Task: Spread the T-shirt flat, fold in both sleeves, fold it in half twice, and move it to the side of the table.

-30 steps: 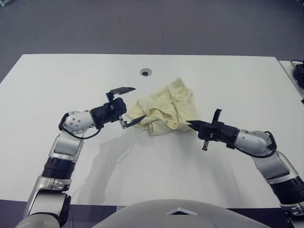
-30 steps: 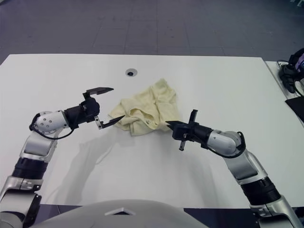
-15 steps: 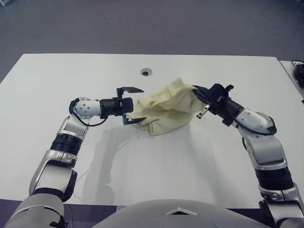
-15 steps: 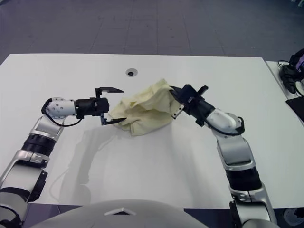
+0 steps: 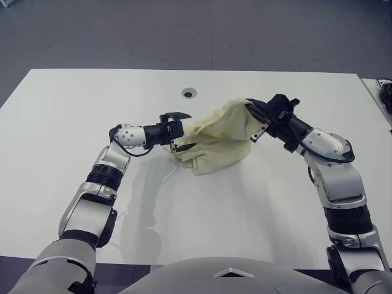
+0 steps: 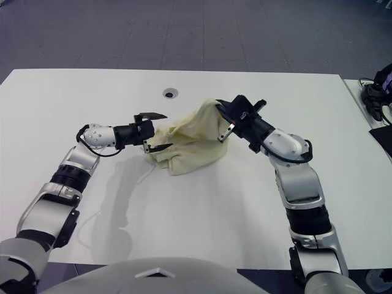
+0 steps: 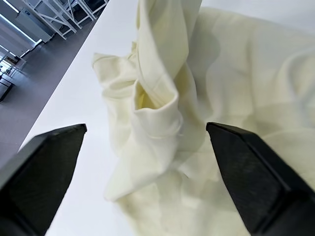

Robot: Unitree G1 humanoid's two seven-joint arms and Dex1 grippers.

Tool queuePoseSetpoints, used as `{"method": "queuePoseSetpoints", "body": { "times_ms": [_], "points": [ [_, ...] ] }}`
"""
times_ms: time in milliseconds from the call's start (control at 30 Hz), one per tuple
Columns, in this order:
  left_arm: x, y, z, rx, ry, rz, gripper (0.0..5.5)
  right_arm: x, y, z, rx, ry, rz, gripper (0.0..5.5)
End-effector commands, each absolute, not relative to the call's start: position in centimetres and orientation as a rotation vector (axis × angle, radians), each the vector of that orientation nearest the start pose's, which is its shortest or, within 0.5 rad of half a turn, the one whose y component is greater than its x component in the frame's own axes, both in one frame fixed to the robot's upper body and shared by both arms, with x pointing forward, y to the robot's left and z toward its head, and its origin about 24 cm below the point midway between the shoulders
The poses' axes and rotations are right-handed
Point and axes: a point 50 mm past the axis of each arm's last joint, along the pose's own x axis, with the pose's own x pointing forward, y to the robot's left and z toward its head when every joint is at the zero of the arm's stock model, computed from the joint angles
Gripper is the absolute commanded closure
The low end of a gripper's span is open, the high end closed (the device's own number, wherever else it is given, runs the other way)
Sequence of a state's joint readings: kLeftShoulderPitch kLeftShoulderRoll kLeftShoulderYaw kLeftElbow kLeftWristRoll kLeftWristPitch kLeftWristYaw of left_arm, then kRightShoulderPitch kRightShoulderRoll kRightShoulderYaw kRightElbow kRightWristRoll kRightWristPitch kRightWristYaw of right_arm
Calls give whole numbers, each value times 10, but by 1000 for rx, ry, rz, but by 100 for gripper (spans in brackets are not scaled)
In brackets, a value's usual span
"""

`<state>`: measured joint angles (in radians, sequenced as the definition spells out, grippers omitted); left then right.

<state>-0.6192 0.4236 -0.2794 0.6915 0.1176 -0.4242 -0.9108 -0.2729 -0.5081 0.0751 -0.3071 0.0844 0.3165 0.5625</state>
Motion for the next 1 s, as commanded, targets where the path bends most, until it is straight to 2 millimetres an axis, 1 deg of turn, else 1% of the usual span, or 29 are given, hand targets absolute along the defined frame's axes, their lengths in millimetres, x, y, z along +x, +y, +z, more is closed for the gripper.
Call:
{"method": "queuePoseSetpoints", "body": {
  "times_ms": [33,100,167,300,600,633,733,767,800,867,933,1000],
  "points": [
    [334,144,75,761,48,-1110,163,275,-157,156,-499,-118,685,550],
    [334,141,76,746,36,-1115,203,274,-156,155,-503,-117,692,550],
    [333,139,76,733,30,-1128,228,274,-155,153,-514,-112,702,550],
    [331,137,77,704,22,-1152,302,273,-156,150,-525,-100,707,550],
    [331,144,75,721,72,-1128,463,272,-156,148,-542,-100,709,550],
    [332,145,75,722,77,-1126,490,272,-156,148,-544,-100,710,550],
    [336,149,80,714,76,-1111,538,272,-158,147,-559,-101,713,550],
    [338,150,84,715,70,-1104,549,273,-159,147,-567,-104,711,550],
    [342,152,91,719,60,-1096,549,275,-161,148,-574,-110,707,550],
    [351,154,109,742,28,-1081,549,283,-165,152,-596,-121,691,550],
    [366,154,139,826,-29,-1056,549,300,-173,162,-644,-135,660,550],
    [382,154,172,936,-67,-1006,549,323,-181,176,-694,-151,615,550]
  ]
}}
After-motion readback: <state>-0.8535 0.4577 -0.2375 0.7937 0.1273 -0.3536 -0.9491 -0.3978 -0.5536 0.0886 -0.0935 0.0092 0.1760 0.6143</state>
